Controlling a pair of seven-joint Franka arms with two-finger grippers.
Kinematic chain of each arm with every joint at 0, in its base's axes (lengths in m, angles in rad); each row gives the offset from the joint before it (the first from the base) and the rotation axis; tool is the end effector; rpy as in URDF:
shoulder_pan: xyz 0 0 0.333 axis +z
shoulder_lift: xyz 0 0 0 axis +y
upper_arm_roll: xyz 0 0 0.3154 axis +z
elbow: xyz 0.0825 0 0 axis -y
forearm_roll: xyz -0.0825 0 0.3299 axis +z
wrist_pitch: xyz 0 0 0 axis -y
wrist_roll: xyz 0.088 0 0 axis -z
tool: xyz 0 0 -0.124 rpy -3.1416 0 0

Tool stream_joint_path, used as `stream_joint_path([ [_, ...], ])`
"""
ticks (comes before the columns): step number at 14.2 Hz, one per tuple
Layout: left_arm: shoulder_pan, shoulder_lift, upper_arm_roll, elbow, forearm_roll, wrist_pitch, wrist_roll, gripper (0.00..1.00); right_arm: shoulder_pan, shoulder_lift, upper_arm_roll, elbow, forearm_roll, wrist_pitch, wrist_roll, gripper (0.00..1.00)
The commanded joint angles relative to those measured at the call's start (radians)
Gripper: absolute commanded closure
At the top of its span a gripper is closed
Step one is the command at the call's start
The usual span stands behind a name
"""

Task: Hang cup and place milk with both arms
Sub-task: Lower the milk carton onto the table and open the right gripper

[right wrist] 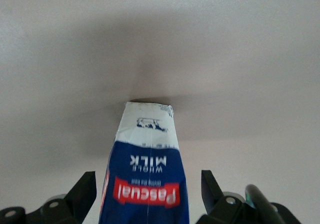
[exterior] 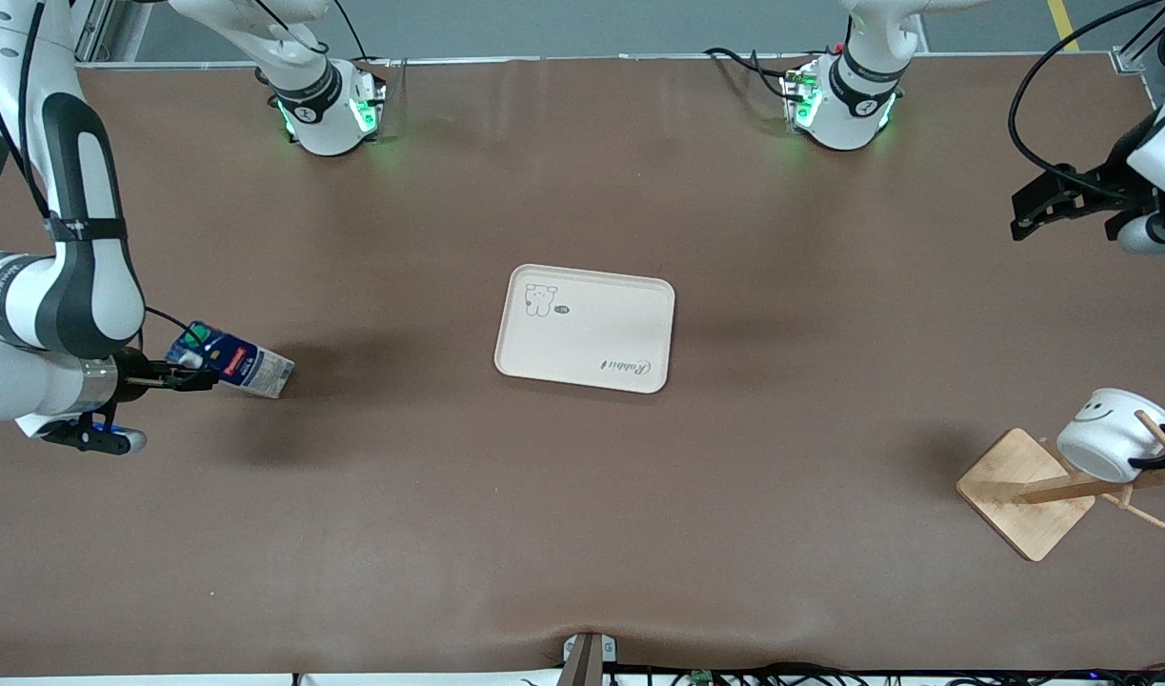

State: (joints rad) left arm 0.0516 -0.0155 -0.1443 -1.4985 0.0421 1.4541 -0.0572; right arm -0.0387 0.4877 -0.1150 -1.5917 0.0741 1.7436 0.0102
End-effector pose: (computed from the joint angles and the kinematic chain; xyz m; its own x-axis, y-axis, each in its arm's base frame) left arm 0.4818 -0.0398 0.6343 0.9992 -0.0305 -0.0264 -0.0317 -0.9985 -0.0457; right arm 0.5867 -0.0745 0.3397 0.9294 -0.1723 -0.3263 -0.1848 -0.9827 -0.0077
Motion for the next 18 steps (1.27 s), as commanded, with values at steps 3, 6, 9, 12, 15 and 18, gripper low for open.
stream_joint_path([
  [3, -0.001, -0.064, 0.014, -0.068, -0.018, 0.029, -0.012, 0.00, -0.013, -0.020, 0.020, -0.001, -0.014, -0.015, -0.027, 0.02],
  [6, -0.001, -0.061, 0.014, -0.068, -0.018, 0.037, -0.012, 0.00, -0.015, -0.020, 0.020, 0.035, -0.014, -0.042, -0.053, 0.00],
  [9, -0.001, -0.058, 0.014, -0.068, -0.018, 0.037, -0.012, 0.00, -0.017, -0.023, 0.020, 0.113, -0.014, -0.067, -0.079, 0.00],
  [12, 0.001, -0.057, 0.014, -0.066, -0.018, 0.035, -0.009, 0.00, -0.017, -0.041, 0.020, 0.235, -0.011, -0.120, -0.096, 0.00],
  [15, 0.002, -0.052, 0.014, -0.068, -0.018, 0.032, -0.006, 0.00, -0.013, -0.102, 0.026, 0.289, -0.007, -0.157, -0.111, 0.00],
  [18, 0.002, -0.052, 0.014, -0.068, -0.019, 0.029, -0.006, 0.00, -0.012, -0.208, 0.023, 0.279, -0.002, -0.258, -0.144, 0.00],
])
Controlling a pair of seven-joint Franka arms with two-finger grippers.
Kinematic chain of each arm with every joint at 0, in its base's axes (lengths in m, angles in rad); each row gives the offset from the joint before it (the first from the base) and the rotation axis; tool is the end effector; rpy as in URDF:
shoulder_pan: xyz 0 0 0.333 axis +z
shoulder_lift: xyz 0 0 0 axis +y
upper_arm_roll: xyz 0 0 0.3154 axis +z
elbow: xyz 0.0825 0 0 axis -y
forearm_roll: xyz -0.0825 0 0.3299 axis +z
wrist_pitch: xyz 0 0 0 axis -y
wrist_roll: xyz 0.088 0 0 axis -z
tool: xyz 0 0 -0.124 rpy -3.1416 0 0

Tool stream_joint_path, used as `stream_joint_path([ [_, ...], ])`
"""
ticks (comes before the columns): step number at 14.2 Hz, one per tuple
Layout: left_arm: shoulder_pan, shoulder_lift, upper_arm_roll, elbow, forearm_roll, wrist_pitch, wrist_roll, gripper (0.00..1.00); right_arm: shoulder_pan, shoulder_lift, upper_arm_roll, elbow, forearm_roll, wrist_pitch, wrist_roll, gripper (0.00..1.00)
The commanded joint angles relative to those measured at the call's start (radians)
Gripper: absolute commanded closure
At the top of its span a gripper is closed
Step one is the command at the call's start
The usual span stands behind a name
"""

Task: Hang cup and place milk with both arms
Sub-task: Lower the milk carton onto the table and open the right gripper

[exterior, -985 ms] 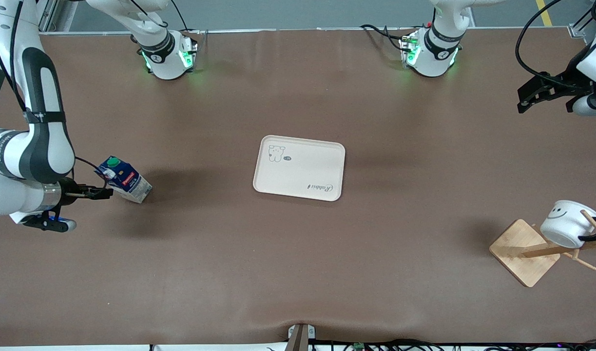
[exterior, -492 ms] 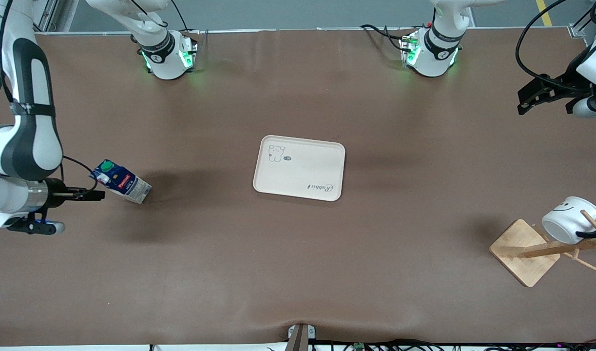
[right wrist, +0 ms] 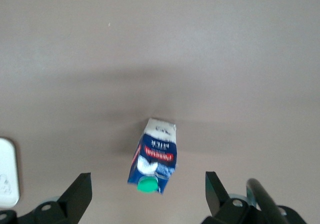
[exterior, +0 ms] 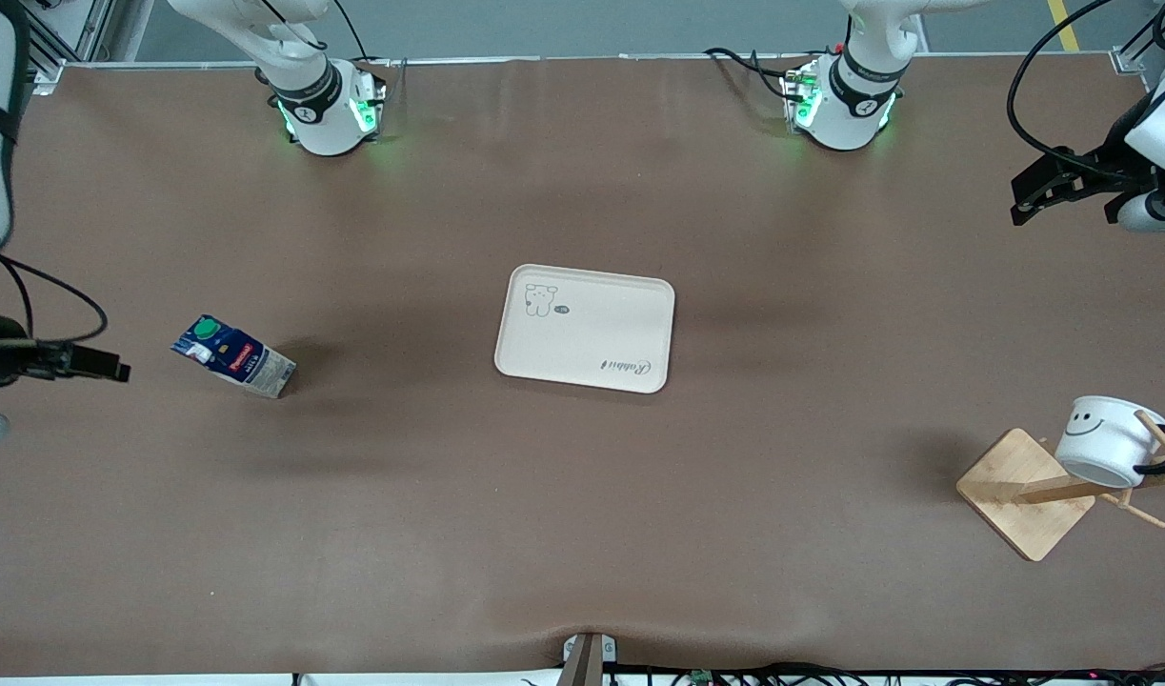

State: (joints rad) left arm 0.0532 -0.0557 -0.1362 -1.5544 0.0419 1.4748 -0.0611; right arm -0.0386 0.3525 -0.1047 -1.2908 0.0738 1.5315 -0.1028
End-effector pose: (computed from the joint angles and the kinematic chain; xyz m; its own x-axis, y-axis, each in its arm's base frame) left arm 0.4717 -0.0359 0.6324 0.9996 -0.0175 -0.0212 -0.0186 -0.9985 -0.0507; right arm 0.5913 -0.0649 0.5268 0.9938 -0.0345 -0.1053 -0.0398 -0.9980 -0.0486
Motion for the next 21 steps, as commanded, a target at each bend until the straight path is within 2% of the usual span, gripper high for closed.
stream_joint_path([
  [1, 0.001, -0.012, 0.006, -0.012, -0.020, 0.009, -0.002, 0.00, -0.010, -0.132, 0.013, -0.065, -0.002, -0.044, -0.032, 0.00],
  [3, 0.001, -0.012, 0.006, -0.016, -0.033, 0.009, -0.002, 0.00, -0.012, -0.235, 0.011, -0.166, -0.002, 0.027, -0.032, 0.00],
  [7, 0.001, -0.039, 0.004, -0.053, -0.037, 0.009, 0.001, 0.00, 0.016, -0.377, 0.013, -0.413, -0.016, 0.180, -0.029, 0.00],
  [10, 0.001, -0.050, 0.003, -0.053, -0.037, 0.009, 0.000, 0.00, 0.020, -0.368, 0.014, -0.412, -0.022, 0.182, -0.025, 0.00],
  [13, 0.001, -0.043, 0.004, -0.036, -0.037, 0.009, 0.010, 0.00, 0.025, -0.368, 0.013, -0.377, -0.086, 0.176, -0.008, 0.00],
  [21, -0.004, -0.030, 0.003, -0.006, -0.037, 0.007, 0.015, 0.00, 0.025, -0.368, 0.013, -0.370, -0.089, 0.168, -0.008, 0.00],
])
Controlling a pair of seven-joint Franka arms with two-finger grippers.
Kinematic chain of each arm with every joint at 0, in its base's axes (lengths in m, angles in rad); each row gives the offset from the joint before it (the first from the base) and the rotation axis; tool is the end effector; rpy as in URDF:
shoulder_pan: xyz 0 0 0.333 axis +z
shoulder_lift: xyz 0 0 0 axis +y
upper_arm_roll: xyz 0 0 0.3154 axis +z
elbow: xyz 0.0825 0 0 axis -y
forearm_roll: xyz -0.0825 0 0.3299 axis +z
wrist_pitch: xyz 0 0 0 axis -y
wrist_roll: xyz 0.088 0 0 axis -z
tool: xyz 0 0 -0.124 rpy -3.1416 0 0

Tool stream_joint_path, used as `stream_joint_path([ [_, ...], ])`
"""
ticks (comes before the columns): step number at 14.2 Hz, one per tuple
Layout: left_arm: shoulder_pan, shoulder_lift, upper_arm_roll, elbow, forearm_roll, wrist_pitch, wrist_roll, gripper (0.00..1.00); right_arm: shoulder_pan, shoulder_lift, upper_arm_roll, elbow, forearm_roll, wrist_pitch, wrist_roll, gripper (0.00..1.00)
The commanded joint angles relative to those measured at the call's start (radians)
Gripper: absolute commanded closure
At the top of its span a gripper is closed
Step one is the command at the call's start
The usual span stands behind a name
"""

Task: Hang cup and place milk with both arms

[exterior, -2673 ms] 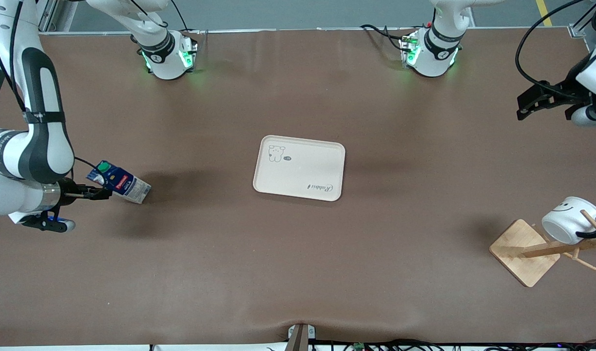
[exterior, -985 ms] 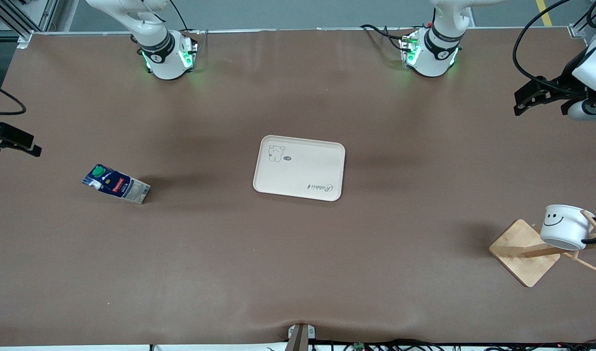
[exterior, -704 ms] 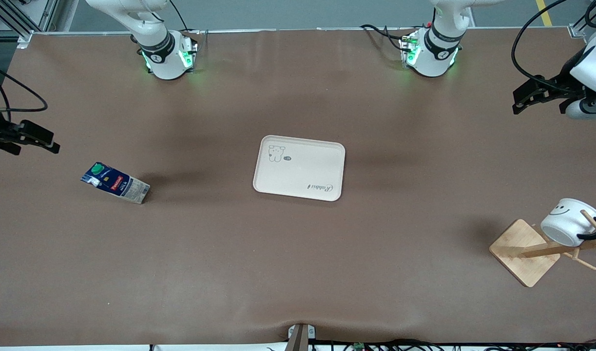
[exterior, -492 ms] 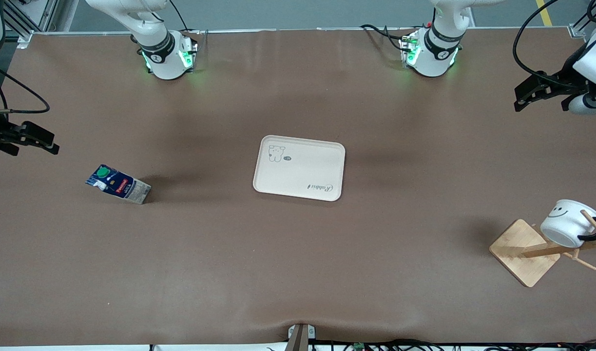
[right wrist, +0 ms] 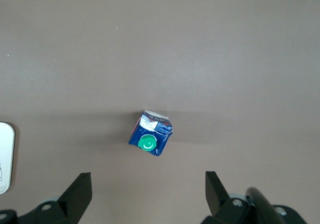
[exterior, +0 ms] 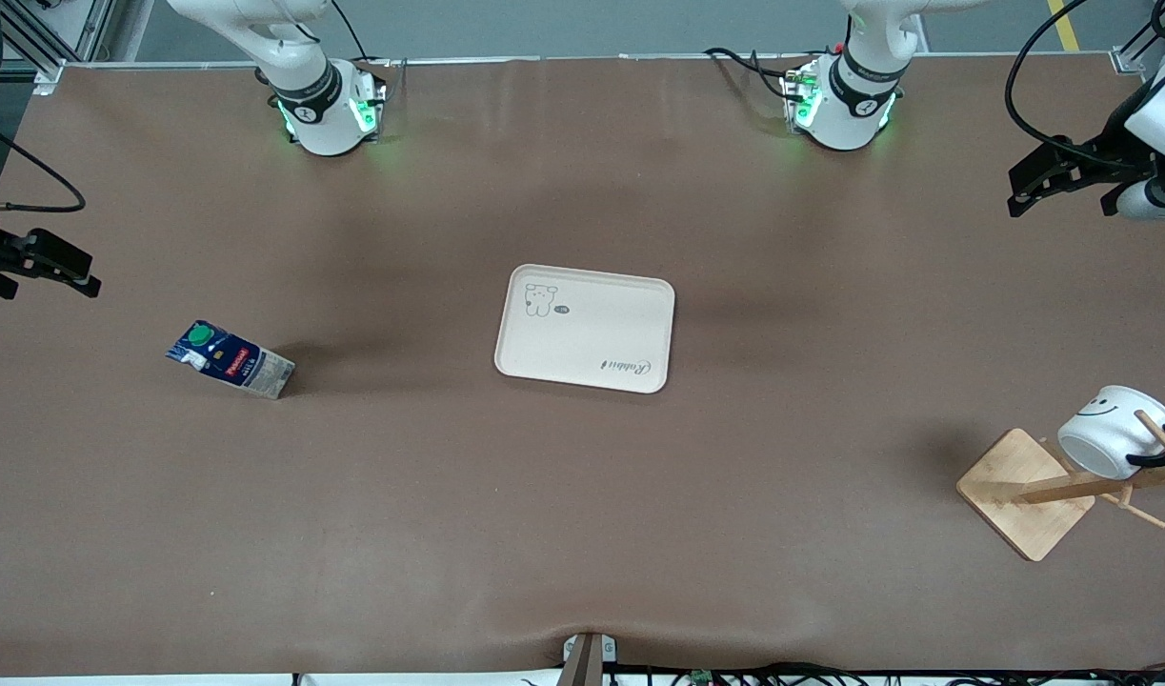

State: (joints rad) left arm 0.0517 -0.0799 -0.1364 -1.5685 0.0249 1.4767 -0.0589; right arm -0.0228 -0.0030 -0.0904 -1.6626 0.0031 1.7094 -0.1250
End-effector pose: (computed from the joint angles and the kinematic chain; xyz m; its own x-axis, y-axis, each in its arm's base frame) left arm 0.4642 -0.0392 0.6380 0.9997 -0.0229 -0.0105 -0.0233 -0.9991 -0.0363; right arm 0.5083 -0.0575 0.5821 0.9987 0.0115 0.0498 0.0114 -0.9999 0.0029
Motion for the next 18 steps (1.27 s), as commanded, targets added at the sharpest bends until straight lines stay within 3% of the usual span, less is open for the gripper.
stream_joint_path([
  [1, -0.004, -0.005, 0.003, 0.010, -0.020, 0.005, 0.013, 0.00, 0.009, -0.012, -0.002, 0.001, -0.018, -0.008, 0.015, 0.00],
  [18, -0.004, 0.002, 0.001, 0.011, -0.020, 0.002, 0.010, 0.00, 0.007, -0.003, -0.002, 0.026, -0.020, -0.010, 0.018, 0.00],
])
